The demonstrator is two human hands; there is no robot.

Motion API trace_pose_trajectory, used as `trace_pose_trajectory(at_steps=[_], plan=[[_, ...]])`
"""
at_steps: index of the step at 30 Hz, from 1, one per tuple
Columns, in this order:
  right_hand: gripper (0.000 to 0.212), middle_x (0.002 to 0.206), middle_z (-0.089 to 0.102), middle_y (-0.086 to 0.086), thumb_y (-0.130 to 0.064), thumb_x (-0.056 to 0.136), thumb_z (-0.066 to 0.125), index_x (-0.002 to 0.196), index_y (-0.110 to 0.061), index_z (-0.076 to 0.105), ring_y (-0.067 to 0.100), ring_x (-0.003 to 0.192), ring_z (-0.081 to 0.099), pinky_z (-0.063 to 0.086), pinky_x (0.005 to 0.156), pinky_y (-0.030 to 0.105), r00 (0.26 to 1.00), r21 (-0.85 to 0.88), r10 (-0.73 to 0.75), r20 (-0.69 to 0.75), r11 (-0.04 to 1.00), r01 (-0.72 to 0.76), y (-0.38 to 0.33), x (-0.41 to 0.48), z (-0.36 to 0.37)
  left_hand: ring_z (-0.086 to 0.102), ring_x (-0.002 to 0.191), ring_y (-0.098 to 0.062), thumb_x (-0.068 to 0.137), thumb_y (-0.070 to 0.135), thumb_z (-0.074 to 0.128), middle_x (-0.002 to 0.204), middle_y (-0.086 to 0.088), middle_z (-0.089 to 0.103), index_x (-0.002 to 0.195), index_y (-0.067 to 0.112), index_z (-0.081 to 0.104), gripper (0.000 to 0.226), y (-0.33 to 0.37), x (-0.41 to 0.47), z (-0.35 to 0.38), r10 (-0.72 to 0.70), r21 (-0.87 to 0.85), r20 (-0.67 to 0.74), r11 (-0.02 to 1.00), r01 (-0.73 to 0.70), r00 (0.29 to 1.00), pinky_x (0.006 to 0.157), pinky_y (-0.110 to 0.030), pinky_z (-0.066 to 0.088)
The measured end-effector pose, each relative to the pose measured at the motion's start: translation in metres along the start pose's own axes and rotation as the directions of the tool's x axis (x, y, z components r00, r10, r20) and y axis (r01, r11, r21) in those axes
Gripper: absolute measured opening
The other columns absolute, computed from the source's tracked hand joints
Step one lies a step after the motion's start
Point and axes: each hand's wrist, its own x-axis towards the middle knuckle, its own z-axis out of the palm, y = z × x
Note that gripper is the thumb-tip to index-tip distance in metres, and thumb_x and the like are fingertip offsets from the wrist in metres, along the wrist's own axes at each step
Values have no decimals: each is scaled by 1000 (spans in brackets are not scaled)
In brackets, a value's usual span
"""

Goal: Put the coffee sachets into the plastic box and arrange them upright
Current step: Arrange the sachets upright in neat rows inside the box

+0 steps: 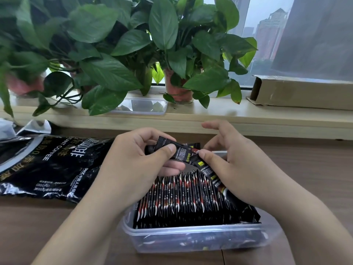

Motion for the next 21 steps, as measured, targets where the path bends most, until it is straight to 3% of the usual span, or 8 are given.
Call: trace_pose_trajectory(at_steps=[4, 7, 12, 15, 19, 21], plan=[[52, 91, 68, -15, -38, 93, 62, 141, -41, 41, -11, 59, 54, 34, 57, 11, 999, -18, 34, -12, 999, -34, -1, 0, -3, 78, 68, -32, 91, -4, 66, 71, -4, 76, 91, -1, 68, 4, 0, 0, 1, -28, 2, 7, 1000, 28, 1000, 59, -31, 65], [56, 89, 71, -15, -36, 94, 62, 144, -44, 38, -5, 63, 56, 38, 62, 11, 999, -63, 40, -29, 997, -42, -2, 0, -7, 78, 68, -30, 93, -4, 64, 73, -8, 75, 93, -1, 67, 3, 4, -2, 1, -41, 16, -14, 999, 41, 999, 61, -33, 65], [28, 78, 72, -13, -31, 97, 58, 123, -40, 62, -3, 68, 60, 40, 60, 6, 995, -76, 38, -94, 996, -45, 3, -1, -9, 78, 69, -31, 94, 0, 63, 120, -16, 61, 101, 16, 72, 19, 6, -2, 0, -11, 110, -31, 994, 14, 999, 69, -37, 65], [20, 81, 65, -18, -27, 99, 55, 114, -34, 66, -5, 67, 58, 38, 58, 6, 994, -75, 61, -93, 995, -68, 7, 1, -5, 78, 69, -30, 95, -2, 62, 114, -19, 66, 96, 15, 76, 22, 6, -2, 2, -12, 73, -14, 997, 13, 1000, 64, -32, 65], [10, 55, 57, -14, -31, 100, 52, 98, -32, 62, -7, 52, 53, 38, 49, 9, 982, -36, 80, -170, 996, -87, 12, 3, -5, 78, 69, -29, 94, -4, 62, 103, -17, 71, 92, 11, 77, 21, 3, -1, 1, -26, 64, -9, 998, 27, 1000, 61, -29, 64], [22, 56, 59, -23, -41, 99, 50, 81, -32, 60, -4, 53, 53, 38, 48, 11, 975, 14, 60, -215, 998, -59, 11, 3, -9, 78, 69, -28, 95, -3, 62, 103, -15, 69, 91, 12, 76, 21, 3, 0, 0, -27, 80, -23, 996, 29, 999, 63, -30, 65]])
